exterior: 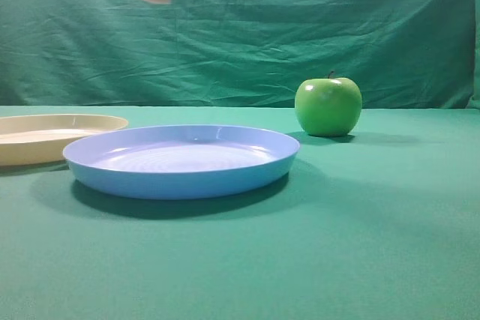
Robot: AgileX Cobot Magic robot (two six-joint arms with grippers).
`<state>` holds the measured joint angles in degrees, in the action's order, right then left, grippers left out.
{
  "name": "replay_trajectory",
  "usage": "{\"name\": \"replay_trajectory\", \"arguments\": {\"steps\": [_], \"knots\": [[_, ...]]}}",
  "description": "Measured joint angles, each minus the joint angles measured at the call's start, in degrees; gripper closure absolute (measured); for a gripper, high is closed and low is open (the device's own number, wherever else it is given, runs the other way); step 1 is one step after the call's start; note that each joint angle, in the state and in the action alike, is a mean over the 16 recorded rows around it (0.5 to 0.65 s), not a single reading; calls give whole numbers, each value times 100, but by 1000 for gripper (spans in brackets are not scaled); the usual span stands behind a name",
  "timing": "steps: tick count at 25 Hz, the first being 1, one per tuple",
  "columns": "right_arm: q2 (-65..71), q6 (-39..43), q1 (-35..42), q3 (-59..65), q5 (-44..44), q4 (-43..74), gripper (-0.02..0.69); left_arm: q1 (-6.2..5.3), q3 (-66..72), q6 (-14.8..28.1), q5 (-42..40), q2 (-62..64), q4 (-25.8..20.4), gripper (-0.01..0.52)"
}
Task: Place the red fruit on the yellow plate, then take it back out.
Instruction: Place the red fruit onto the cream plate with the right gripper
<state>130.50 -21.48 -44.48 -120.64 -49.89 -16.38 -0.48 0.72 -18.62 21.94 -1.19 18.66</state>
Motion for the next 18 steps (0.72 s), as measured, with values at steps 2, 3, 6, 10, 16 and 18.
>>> {"name": "replay_trajectory", "arguments": {"steps": [2,3,6,10,16,18], "knots": [[210,-68,-74,-83,158,-34,460,0,0,0,0,0,0,514],[305,-109,-106,-111,241,-53,460,0,0,0,0,0,0,514],[538,-258,-188,-152,487,-137,460,0,0,0,0,0,0,514],[761,-511,-265,-160,762,-293,441,0,0,0,0,0,0,514],[931,-821,-329,-160,964,-506,299,0,0,0,0,0,0,514],[947,-895,-324,-160,960,-561,244,0,0,0,0,0,0,514]]}}
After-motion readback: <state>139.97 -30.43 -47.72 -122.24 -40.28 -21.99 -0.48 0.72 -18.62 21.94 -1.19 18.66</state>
